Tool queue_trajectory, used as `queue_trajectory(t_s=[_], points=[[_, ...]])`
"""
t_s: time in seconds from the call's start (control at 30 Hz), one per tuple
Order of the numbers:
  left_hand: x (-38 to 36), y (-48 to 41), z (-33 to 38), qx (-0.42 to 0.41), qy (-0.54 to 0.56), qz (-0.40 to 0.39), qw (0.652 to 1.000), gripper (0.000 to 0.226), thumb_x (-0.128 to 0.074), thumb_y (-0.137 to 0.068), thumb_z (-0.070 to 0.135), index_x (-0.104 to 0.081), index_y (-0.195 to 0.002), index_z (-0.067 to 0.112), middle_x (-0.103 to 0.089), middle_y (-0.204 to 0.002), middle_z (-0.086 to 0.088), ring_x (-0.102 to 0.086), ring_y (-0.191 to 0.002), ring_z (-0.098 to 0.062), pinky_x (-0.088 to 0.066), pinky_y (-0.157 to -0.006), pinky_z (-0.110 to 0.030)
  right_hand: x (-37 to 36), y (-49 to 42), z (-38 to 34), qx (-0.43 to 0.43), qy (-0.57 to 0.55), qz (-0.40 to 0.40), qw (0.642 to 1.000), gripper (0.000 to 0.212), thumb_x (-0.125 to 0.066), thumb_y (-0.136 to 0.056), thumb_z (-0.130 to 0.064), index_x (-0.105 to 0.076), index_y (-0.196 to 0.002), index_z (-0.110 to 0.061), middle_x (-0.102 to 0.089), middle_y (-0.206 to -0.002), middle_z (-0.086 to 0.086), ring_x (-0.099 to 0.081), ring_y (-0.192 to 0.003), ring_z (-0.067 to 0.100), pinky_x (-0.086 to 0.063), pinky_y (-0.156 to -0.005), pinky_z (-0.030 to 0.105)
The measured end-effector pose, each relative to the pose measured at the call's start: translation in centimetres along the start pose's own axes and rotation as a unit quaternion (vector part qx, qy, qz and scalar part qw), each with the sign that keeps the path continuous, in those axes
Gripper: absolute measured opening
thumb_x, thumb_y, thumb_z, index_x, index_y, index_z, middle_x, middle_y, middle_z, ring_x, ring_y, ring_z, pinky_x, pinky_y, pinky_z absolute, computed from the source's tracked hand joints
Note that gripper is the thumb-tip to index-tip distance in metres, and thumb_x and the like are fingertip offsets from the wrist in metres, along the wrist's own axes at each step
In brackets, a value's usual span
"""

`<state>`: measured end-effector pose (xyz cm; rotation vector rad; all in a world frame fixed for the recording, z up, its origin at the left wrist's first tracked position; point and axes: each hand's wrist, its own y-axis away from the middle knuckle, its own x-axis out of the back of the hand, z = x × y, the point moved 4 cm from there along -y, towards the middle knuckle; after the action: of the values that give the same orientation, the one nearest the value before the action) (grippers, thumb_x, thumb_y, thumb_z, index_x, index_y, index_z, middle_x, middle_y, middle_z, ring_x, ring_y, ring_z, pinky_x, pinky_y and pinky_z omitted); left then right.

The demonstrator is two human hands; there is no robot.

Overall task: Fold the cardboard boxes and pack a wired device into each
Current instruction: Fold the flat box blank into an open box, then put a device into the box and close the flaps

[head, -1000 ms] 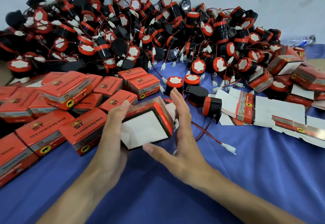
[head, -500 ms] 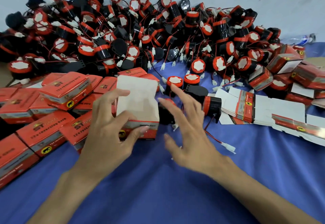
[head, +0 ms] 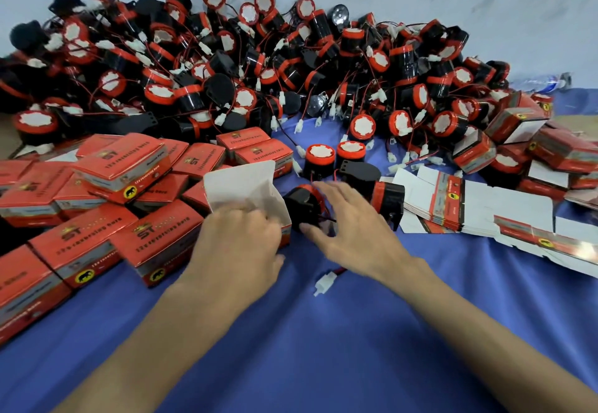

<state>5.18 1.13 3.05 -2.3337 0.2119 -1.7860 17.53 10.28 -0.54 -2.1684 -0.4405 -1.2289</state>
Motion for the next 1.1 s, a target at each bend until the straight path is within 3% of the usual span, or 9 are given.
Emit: queue_trajectory(t_s=[0.17,0.33,0.43,0.5,0.6,0.73,0.9,1.03,1.1], points=[[-1.4,-2.0,0.5,-0.058,-0.041,-0.095,0.993,0.01,-0.05,-0.092,0.014,-0.046,-0.089,0.022,-0.06,-0.109,-0.005,-0.059,-0.104,-0.025,-0.031,-0.064,-0.031,-0.3,-0.1,-0.1,0.001,0.011,0.063,0.998,0.053,-0.069,-0.08,-0.031,-0.046,-0.126,-0.021,-0.069,-0.103,0.0,-0.062,-0.097,0.029,-0.048,-0.068,0.037],[-1.6,-1.1,-0.2,-0.034,-0.048,-0.088,0.994,0.02,-0.049,-0.09,0.011,-0.055,-0.107,0.019,-0.06,-0.106,-0.003,-0.06,-0.099,-0.024,-0.031,-0.063,-0.028,2.3,1.2,-0.7,0.041,-0.111,0.191,0.974,0.052,-0.071,-0.075,-0.017,-0.043,-0.116,-0.029,-0.063,-0.107,-0.002,-0.062,-0.094,0.023,-0.053,-0.074,0.046],[0.0,-0.1,0.8,-0.067,-0.026,0.037,0.997,0.022,-0.065,-0.079,0.013,-0.061,-0.1,0.013,-0.067,-0.092,-0.007,-0.064,-0.086,-0.028,-0.042,-0.071,-0.032,3.8,2.0,-2.2,0.112,-0.101,0.25,0.957,0.064,-0.072,-0.071,-0.005,-0.042,-0.123,-0.027,-0.06,-0.121,0.001,-0.065,-0.087,0.02,-0.055,-0.059,0.044],[0.9,1.1,0.8,-0.058,0.108,0.174,0.977,0.014,-0.071,-0.067,0.012,-0.066,-0.08,0.008,-0.066,-0.068,-0.007,-0.062,-0.061,-0.029,-0.047,-0.057,-0.032,4.3,2.5,-3.1,0.166,-0.071,0.274,0.945,0.062,-0.066,-0.071,-0.003,-0.043,-0.124,-0.023,-0.058,-0.126,0.006,-0.063,-0.089,0.021,-0.054,-0.051,0.041],[1.4,3.0,0.9,-0.002,0.372,0.239,0.897,0.021,-0.054,-0.082,0.038,-0.062,-0.093,0.023,-0.066,-0.074,0.009,-0.063,-0.064,-0.012,-0.05,-0.054,-0.03,4.7,2.7,-3.1,0.155,-0.059,0.281,0.945,0.06,-0.066,-0.068,-0.008,-0.043,-0.121,-0.021,-0.059,-0.125,0.006,-0.062,-0.078,0.021,-0.053,-0.049,0.04],[-0.2,3.0,2.0,0.047,0.756,0.129,0.64,0.056,-0.057,-0.075,0.049,-0.035,-0.125,0.037,-0.06,-0.119,0.024,-0.061,-0.107,0.002,-0.05,-0.083,-0.016,4.2,3.1,-3.6,0.2,-0.095,0.252,0.942,0.055,-0.068,-0.07,-0.008,-0.044,-0.119,-0.017,-0.06,-0.123,0.008,-0.06,-0.083,0.014,-0.052,-0.051,0.039],[-1.8,3.6,1.0,0.136,0.805,0.234,0.528,0.059,-0.076,-0.069,0.036,-0.045,-0.118,0.032,-0.065,-0.105,0.028,-0.062,-0.104,0.003,-0.051,-0.084,-0.017,2.9,3.3,-5.2,0.314,-0.174,0.107,0.927,0.063,-0.073,-0.081,-0.005,-0.042,-0.135,-0.011,-0.049,-0.139,0.011,-0.054,-0.121,0.014,-0.057,-0.078,0.038],[-1.6,3.1,-0.5,0.157,0.871,0.226,0.408,0.079,-0.075,-0.069,0.061,-0.053,-0.125,0.01,-0.066,-0.11,0.003,-0.063,-0.103,-0.011,-0.053,-0.087,-0.026,3.4,2.8,-4.6,0.317,-0.189,0.114,0.923,0.037,-0.067,-0.087,-0.004,-0.059,-0.122,0.005,-0.054,-0.125,0.015,-0.048,-0.084,-0.012,-0.047,-0.079,0.014],[-1.1,2.9,-0.8,0.138,0.889,0.22,0.379,0.048,-0.054,-0.089,0.053,-0.066,-0.115,0.014,-0.069,-0.105,0.0,-0.066,-0.097,-0.011,-0.053,-0.08,-0.022,3.6,2.8,-4.2,0.319,-0.188,0.122,0.921,0.017,-0.065,-0.085,0.001,-0.069,-0.101,0.006,-0.061,-0.11,0.017,-0.055,-0.069,0.002,-0.049,-0.068,0.02]])
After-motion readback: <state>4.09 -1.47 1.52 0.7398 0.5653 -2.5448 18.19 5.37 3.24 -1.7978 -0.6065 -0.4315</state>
